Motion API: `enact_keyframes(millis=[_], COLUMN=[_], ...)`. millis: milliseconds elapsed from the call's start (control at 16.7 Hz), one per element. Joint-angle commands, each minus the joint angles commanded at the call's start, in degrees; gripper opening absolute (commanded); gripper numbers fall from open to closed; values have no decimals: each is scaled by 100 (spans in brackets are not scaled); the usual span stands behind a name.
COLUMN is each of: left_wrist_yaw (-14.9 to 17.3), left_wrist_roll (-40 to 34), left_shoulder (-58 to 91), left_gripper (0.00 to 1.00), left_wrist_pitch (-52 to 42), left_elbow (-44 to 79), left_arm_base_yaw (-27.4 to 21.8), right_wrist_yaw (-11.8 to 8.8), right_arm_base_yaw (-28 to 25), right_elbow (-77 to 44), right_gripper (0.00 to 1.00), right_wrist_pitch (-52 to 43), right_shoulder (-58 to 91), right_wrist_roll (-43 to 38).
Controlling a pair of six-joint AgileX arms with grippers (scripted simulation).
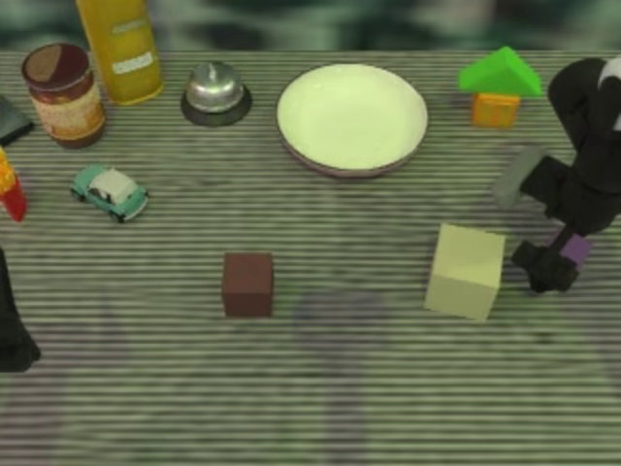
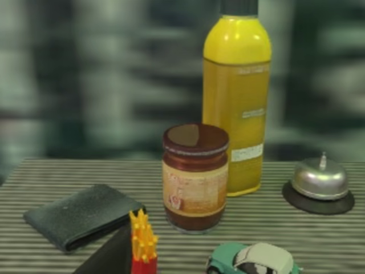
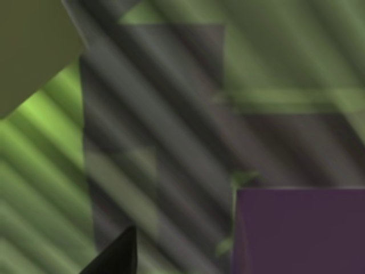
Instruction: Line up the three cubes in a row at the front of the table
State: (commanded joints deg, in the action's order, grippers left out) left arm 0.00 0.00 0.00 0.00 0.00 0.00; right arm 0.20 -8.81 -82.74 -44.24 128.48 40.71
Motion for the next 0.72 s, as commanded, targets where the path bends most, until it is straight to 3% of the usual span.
enact_keyframes(millis=[180,720], left_wrist_yaw=[0,0], left_wrist_roll=[0,0], left_shoulder=[0,0], left_gripper=[100,100], left_wrist_pitch=[0,0], left_elbow=[0,0], left_arm_base_yaw=[0,0], right_wrist_yaw=[0,0], right_arm_base_yaw=[0,0], right_elbow=[3,3], right_gripper=[100,32], right_wrist_pitch=[5,5], right_shoulder=[3,3], right_wrist_roll=[0,0])
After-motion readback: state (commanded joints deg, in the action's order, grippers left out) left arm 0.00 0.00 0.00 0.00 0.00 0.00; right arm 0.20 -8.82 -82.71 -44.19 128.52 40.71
